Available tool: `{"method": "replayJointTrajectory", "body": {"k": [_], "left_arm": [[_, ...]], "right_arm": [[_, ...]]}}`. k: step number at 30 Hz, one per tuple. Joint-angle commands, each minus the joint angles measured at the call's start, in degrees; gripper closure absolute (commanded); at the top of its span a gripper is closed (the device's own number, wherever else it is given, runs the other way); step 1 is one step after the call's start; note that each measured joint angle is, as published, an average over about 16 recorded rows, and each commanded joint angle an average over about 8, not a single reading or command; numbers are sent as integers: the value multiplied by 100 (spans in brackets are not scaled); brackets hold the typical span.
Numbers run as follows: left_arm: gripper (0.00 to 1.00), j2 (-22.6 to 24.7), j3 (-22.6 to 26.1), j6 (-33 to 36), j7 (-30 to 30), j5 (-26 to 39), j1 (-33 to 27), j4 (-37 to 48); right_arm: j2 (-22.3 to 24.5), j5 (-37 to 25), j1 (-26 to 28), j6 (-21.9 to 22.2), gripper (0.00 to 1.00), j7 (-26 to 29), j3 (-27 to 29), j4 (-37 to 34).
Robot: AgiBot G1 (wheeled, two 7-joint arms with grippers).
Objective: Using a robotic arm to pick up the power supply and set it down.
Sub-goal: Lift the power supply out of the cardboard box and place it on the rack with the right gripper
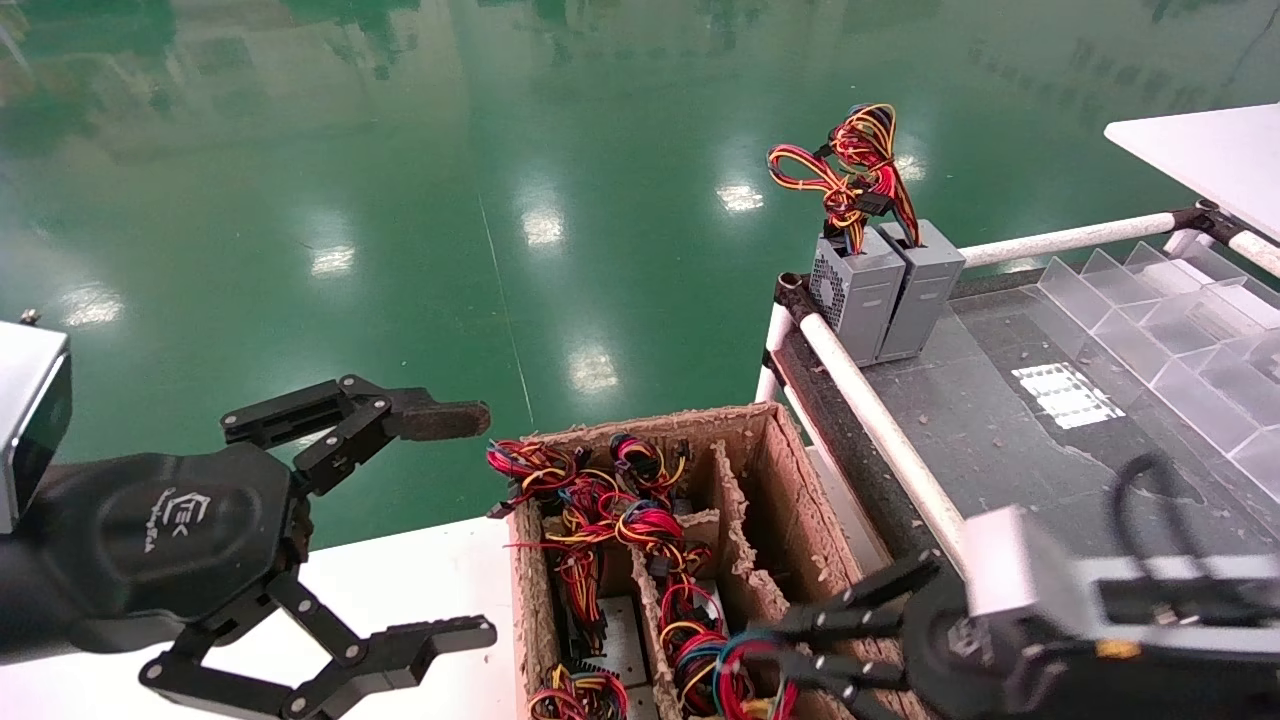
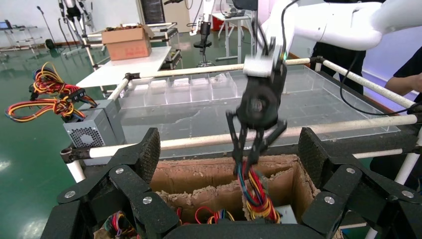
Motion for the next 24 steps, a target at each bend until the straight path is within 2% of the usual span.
{"method": "replayJointTrajectory", "body": {"k": [1,7,14,19,24], "left_arm": [[0,0,0,0,0,0,0,0],[0,0,1,0,0,0,0,0],[0,-1,1,-1,1,-1,0,0],[0,-1,2,-1,1,-1,0,0],[0,-1,2,-1,1,-1,-1,0]], "right_arm": [[117,217,-21,-4,100,36,127,132],[417,824,59,44,100,109,534,225],[643,1153,358,266,100,163,899,-33],[650,1123,696,398,100,66,1017,-421],[595,824,1102,558,100,-171,1015,-934]]}}
